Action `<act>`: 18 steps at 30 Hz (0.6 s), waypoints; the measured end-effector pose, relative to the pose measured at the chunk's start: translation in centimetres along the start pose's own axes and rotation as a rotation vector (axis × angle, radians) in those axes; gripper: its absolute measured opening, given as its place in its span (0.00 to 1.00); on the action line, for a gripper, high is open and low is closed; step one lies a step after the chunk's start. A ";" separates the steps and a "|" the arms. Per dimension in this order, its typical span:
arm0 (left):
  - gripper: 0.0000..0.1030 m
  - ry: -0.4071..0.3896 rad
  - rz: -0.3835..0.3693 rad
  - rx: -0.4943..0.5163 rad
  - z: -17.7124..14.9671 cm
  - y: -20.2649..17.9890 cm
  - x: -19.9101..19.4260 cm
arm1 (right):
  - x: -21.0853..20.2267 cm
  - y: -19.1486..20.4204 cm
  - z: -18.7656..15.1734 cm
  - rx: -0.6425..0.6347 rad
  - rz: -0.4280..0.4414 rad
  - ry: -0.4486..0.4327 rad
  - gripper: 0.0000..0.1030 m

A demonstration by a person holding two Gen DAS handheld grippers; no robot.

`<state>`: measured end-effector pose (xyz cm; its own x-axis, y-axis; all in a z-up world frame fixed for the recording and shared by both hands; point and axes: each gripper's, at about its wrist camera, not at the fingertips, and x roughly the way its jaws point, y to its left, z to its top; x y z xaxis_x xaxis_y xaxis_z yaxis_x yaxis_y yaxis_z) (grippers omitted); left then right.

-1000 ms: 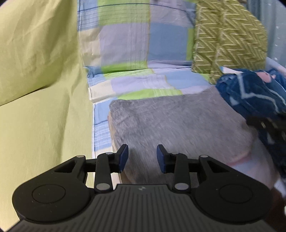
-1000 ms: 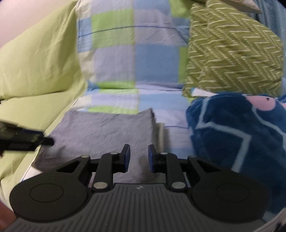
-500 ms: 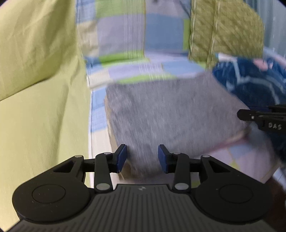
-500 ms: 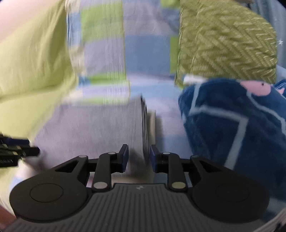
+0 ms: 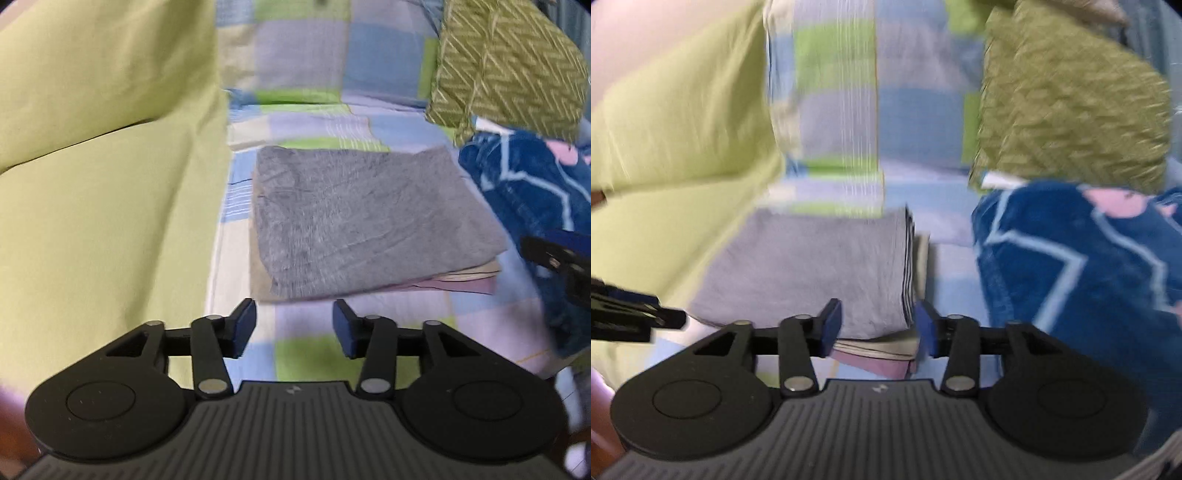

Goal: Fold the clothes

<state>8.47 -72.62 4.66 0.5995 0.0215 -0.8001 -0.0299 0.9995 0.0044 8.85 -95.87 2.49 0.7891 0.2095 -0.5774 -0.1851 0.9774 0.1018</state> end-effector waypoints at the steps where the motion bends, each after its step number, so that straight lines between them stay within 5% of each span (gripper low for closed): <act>1: 0.52 0.007 0.005 -0.014 -0.2 -0.2 -0.9 | -1.4 0.2 0.0 -0.002 0.004 0.003 0.48; 8: 0.55 0.066 0.006 -0.071 -2.6 -3.0 -9.2 | -11.5 2.3 -0.6 -0.043 0.006 0.078 0.63; 18: 0.60 0.098 0.023 -0.079 -4.3 -1.5 -13.1 | -14.8 5.8 -1.6 0.021 -0.034 0.162 0.80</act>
<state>-2.74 -74.53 12.56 0.5169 0.0387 -0.8552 -0.1085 0.9939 -0.0205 -4.90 -93.34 10.32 0.6893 0.1713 -0.7040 -0.1466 0.9845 0.0960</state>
